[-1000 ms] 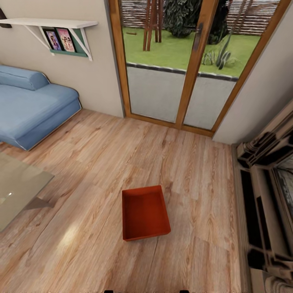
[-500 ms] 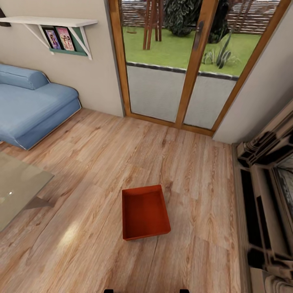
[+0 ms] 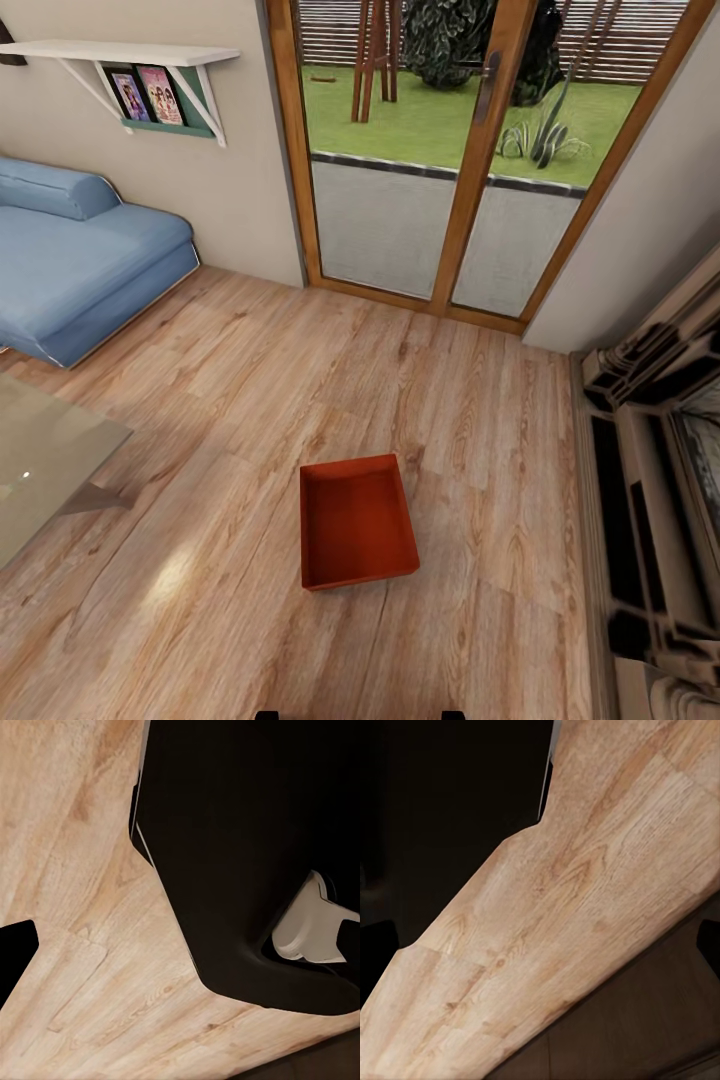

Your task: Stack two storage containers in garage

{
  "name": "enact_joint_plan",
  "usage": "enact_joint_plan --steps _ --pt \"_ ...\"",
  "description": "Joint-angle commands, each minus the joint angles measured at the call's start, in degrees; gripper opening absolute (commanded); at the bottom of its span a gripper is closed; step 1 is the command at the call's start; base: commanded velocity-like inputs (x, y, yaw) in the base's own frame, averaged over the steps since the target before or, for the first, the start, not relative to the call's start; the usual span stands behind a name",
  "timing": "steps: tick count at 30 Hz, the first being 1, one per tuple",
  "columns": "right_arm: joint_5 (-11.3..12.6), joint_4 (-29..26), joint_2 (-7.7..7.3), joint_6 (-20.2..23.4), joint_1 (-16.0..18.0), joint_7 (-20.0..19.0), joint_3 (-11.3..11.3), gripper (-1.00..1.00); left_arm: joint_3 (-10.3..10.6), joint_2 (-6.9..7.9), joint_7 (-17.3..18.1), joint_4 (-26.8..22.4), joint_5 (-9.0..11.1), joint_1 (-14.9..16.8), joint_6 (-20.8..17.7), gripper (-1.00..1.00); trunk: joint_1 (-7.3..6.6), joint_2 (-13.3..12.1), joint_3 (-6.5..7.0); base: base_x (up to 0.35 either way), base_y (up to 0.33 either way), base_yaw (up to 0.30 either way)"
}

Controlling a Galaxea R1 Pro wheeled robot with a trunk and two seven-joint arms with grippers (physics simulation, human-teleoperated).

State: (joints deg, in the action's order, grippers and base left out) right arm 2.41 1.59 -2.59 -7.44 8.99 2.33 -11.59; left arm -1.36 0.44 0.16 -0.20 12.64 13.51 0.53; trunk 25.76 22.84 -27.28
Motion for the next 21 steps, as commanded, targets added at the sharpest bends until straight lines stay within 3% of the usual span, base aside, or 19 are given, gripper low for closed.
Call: enact_joint_plan --steps 1,12,21 --pt "0.3 0.2 0.03 -0.3 0.1 0.2 -0.4 1.00 -0.1 0.00 0.0 0.0 0.3 0.0 0.0 1.00 0.03 0.1 -0.07 0.000 0.000 0.000" --pt "0.2 0.2 0.06 -0.3 0.1 0.0 -0.4 1.00 -0.1 0.03 -0.1 0.0 0.3 0.0 0.1 1.00 0.03 0.1 -0.07 0.000 0.000 0.000" --pt "0.2 0.2 0.20 -0.3 0.1 0.1 -0.5 1.00 -0.1 0.09 0.0 0.0 0.3 0.0 0.1 1.00 0.03 0.1 -0.07 0.000 -0.182 0.002"
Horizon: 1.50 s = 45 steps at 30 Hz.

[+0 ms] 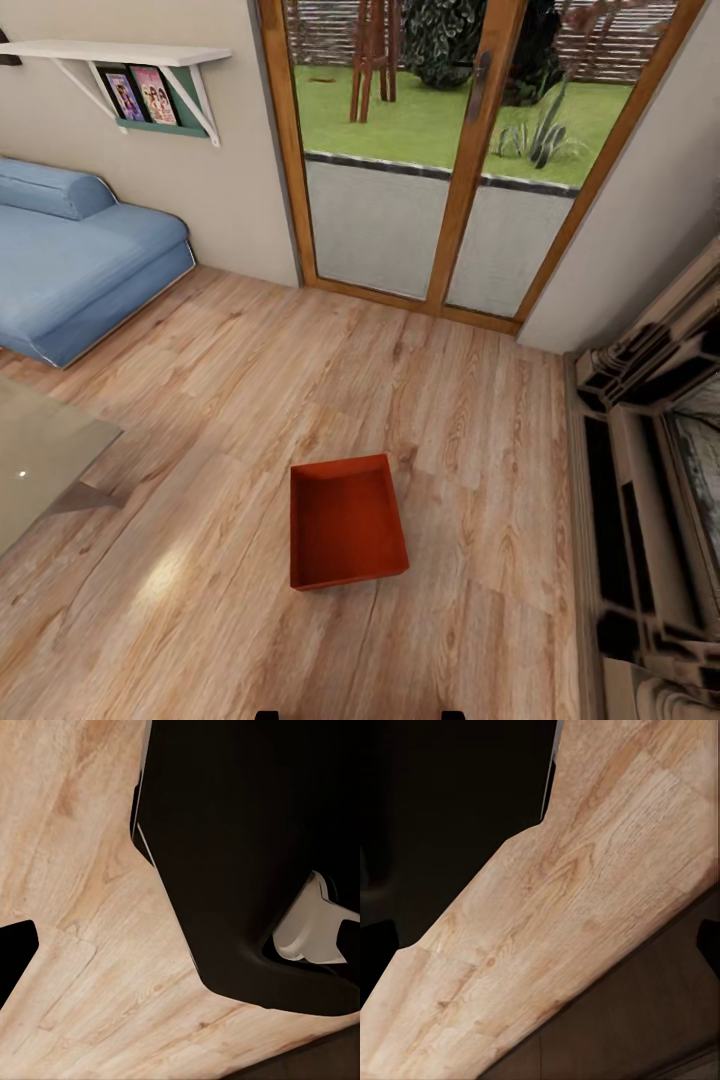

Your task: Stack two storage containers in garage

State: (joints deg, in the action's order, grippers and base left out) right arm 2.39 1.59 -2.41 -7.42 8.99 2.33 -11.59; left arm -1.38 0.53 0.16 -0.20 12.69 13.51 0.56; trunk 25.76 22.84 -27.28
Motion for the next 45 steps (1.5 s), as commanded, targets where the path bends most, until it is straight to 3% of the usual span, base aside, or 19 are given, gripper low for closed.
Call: enact_joint_plan --steps 1,22,45 --pt "0.2 0.2 -0.03 -0.3 0.1 0.1 -0.5 1.00 -0.1 0.00 0.0 0.0 0.3 0.0 0.1 1.00 0.03 0.1 -0.08 0.000 -0.030 0.064" --pt "0.2 0.2 -0.16 -0.3 0.1 0.1 -0.5 1.00 -0.1 0.00 0.0 0.0 0.3 0.0 0.1 1.00 0.03 0.1 -1.16 0.000 -0.004 0.190" --pt "0.3 0.2 -0.31 -0.6 0.1 0.2 -0.5 1.00 -0.1 0.00 0.0 0.0 0.3 0.0 0.1 1.00 0.03 0.1 -1.26 0.000 0.000 0.014"
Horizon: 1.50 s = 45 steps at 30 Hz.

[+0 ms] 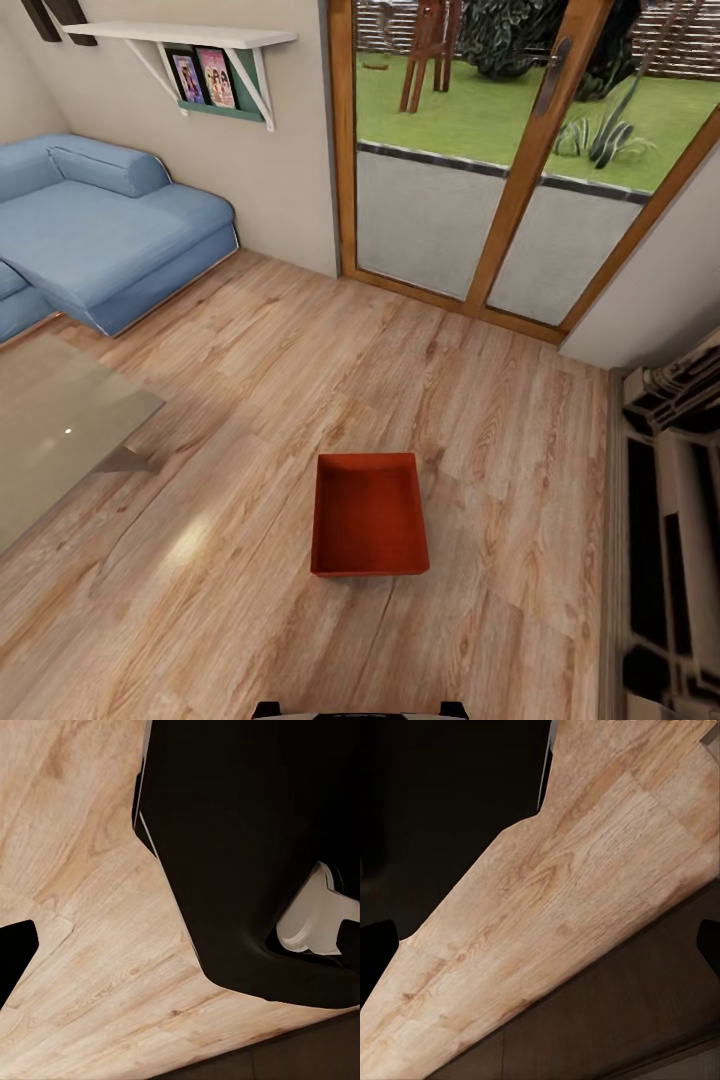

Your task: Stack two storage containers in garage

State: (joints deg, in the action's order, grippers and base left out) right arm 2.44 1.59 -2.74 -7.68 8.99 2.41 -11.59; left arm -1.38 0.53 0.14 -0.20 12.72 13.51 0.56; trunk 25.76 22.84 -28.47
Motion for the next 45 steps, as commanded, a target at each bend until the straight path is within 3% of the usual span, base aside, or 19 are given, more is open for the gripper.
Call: enact_joint_plan --steps 1,13,45 --pt "0.2 0.2 0.02 -0.4 0.1 0.1 -0.5 1.00 -0.1 0.00 0.0 0.0 0.3 0.0 0.1 1.00 0.03 0.1 -0.07 0.000 0.000 0.000" --pt "0.2 0.2 0.09 -0.3 0.1 0.1 -0.5 1.00 -0.1 0.00 0.0 0.0 0.2 0.0 0.1 1.00 0.03 0.1 -0.07 0.000 -0.148 0.000" --pt "0.2 0.2 0.07 -0.4 0.1 0.1 -0.5 1.00 -0.1 0.03 -0.1 0.0 0.3 0.0 0.1 1.00 0.03 0.1 -0.64 0.000 -0.005 0.069"
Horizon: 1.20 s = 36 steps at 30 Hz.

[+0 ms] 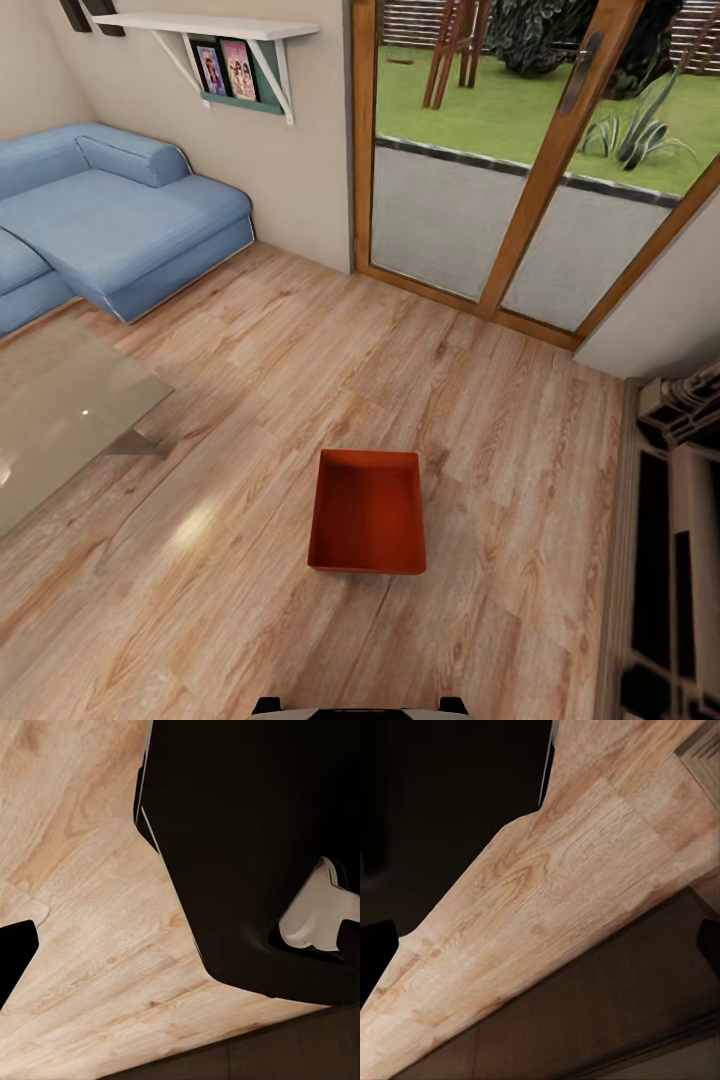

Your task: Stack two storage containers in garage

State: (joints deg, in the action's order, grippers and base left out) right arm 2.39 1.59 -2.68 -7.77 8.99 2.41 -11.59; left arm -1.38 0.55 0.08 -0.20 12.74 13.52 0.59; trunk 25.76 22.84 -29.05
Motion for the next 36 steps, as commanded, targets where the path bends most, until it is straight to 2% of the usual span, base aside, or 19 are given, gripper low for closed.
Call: enact_joint_plan --steps 1,12,24,36 --pt "0.2 0.2 0.00 -0.3 0.1 0.1 -0.5 1.00 -0.1 0.00 0.0 0.0 0.2 0.0 0.1 1.00 0.03 0.1 -0.06 0.000 0.000 0.000" --pt "0.2 0.2 0.02 -0.3 0.1 0.1 -0.5 1.00 -0.1 -0.05 0.1 0.0 0.2 0.0 0.1 1.00 0.03 0.1 -0.06 0.098 0.000 0.000" --pt "0.6 0.2 0.20 -0.1 0.1 0.1 -0.4 1.00 -0.1 -0.03 0.1 0.0 0.2 0.0 0.1 1.00 0.03 0.1 -0.06 0.007 0.000 -0.096" --pt "0.2 0.2 0.05 -0.2 0.1 0.1 -0.4 1.00 -0.1 -0.03 0.0 0.0 0.3 0.0 0.1 1.00 0.03 0.1 -0.06 0.000 0.041 -0.007"
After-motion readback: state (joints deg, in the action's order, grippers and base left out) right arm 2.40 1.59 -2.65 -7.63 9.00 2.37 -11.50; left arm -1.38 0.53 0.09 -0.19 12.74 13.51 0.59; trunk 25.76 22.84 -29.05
